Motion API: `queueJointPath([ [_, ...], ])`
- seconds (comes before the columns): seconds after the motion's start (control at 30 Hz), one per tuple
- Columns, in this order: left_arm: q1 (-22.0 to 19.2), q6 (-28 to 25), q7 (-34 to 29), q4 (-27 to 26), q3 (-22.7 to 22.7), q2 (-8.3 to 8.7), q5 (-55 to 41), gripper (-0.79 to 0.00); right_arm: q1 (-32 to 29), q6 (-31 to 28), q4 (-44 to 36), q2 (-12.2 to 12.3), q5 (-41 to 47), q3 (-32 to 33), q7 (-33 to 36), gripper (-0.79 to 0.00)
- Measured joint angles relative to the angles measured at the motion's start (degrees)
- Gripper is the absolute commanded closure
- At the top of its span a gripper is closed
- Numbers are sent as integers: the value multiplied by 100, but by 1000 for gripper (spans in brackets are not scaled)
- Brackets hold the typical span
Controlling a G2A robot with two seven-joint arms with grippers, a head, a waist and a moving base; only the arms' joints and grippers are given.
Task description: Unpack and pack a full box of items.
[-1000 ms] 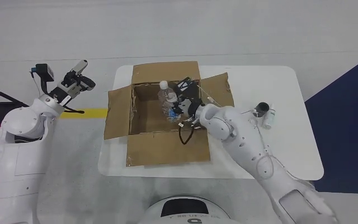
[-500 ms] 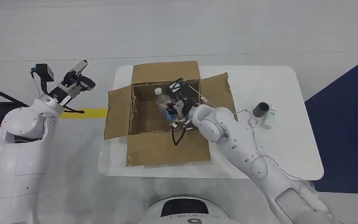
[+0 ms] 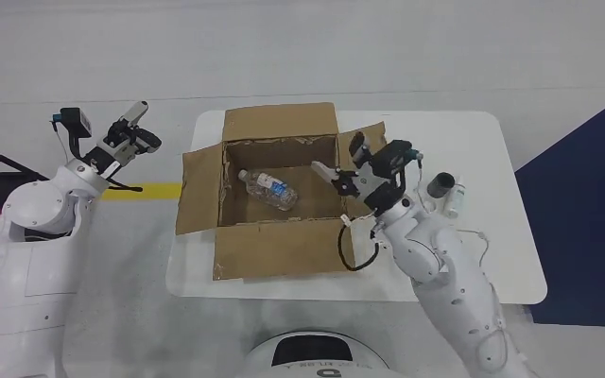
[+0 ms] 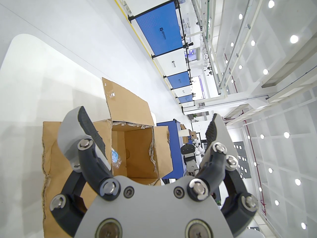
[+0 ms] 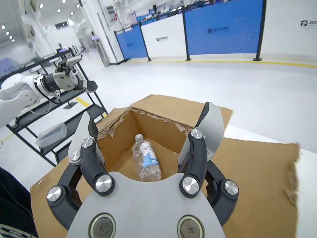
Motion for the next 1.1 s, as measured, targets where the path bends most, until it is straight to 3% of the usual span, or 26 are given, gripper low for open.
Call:
queueJointPath([
  [0.1, 0, 0, 0, 0, 0, 0, 0, -785, -577, -97, -142, 62, 230, 653, -371, -785],
  [0.23, 0, 0, 0, 0, 0, 0, 0, -785, -921, -339, -239, 70, 634, 996, -947, -785],
  [0.87, 0, 0, 0, 0, 0, 0, 0, -785, -917, -333, -222, 70, 644, 1003, -874, -785],
  [1.1, 0, 0, 0, 0, 0, 0, 0, -785, -1061, -427, -225, 127, 1178, 1597, -345, -785],
])
